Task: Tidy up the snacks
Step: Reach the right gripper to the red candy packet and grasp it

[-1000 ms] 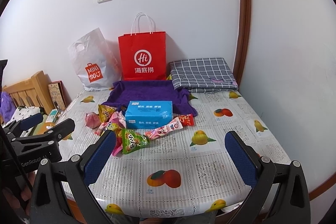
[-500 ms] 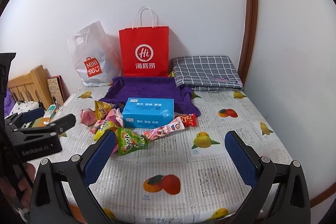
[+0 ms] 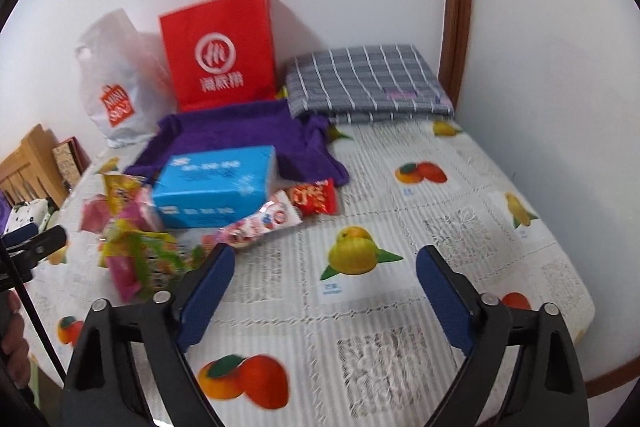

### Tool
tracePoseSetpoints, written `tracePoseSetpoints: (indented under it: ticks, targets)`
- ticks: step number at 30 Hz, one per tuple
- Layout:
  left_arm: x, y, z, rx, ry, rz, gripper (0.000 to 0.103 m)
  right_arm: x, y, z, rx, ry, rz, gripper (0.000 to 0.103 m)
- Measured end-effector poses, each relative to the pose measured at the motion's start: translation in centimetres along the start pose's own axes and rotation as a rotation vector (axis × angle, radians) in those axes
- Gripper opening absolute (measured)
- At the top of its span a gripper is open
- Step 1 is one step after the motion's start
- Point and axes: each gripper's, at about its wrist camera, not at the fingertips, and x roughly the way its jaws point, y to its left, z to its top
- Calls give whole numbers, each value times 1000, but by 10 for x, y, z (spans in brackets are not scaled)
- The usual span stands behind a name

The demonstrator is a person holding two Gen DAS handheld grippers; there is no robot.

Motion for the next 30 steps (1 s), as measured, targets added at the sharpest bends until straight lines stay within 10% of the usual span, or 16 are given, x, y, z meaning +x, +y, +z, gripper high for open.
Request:
tracePoseSetpoints:
  ticks: [27,30]
  targets:
    - [61,41,20,-56,43,11,102,185,13,43,-89,217,107,79]
    - [59,46,18,-59,38,19,102,181,14,42,-95,192,140,47]
